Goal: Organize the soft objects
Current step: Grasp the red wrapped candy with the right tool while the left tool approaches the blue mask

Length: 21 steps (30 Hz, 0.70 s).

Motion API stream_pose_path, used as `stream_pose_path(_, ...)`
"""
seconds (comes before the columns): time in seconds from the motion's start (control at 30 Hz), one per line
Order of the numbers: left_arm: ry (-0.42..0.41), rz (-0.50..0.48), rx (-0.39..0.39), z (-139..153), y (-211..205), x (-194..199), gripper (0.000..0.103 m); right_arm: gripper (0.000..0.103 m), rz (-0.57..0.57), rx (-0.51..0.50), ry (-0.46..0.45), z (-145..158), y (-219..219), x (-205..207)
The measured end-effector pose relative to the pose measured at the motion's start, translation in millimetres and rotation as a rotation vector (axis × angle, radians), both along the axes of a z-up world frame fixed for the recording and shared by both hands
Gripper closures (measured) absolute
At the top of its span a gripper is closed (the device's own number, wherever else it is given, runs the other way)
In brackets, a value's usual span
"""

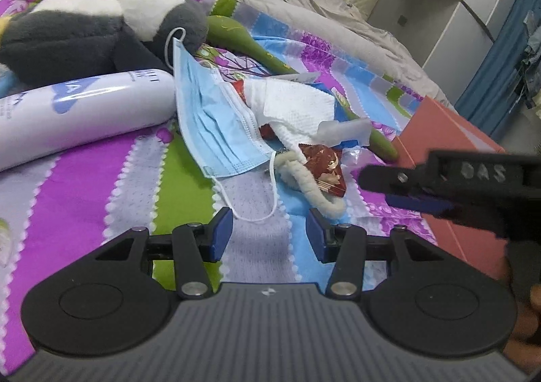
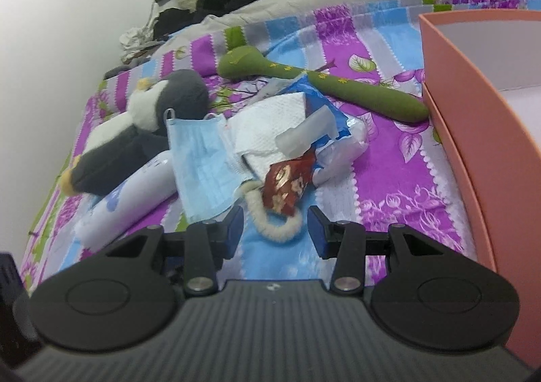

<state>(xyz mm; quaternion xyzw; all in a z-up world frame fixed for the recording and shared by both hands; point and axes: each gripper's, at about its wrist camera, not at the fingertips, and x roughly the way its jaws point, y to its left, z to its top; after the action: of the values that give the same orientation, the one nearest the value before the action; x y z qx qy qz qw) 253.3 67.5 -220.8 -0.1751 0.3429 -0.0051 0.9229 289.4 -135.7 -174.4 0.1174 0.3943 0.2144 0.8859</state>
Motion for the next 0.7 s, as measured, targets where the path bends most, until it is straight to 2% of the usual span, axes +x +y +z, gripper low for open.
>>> stream_pose_path(0.13,-0.019,0.002,0.054,-10.4,-8.6,11.3,0.049,0.058,-0.007,-0.027,0.006,-10.7,10.3,20.0)
stream_pose_path(0.2,-0.016,0.011,0.070,-15.7,-11.1,16.3,0.056,0.058,0.001,-0.031,0.010,-16.7,15.6,29.1)
stream_pose_path(0.3,-0.007,0.015,0.082,-24.5,-13.2,22.8,0.072,0.057,0.002,-0.046,0.026,-27.0,22.5,39.4)
stream_pose_path(0.37,-0.006,0.009,0.090,-26.9,-15.1,25.3,0.089,0.058,0.009,-0.040,0.032,-32.8,26.0,44.2)
stream_pose_path(0.43,-0.004,0.003,0.092,-27.8,-17.4,26.1,0.096,0.058,0.025,-0.058,0.026,-37.6,31.9,47.8)
stream_pose_path(0.57,-0.011,-0.005,0.122,-23.7,-22.4,22.2,0.101,0.065,0.029,-0.082,0.021,-41.3,36.5,54.1)
stream_pose_path(0.7,-0.036,0.005,0.125,-12.7,-24.8,9.8,0.102,0.066,0.031,-0.114,-0.013,-32.8,36.2,46.5)
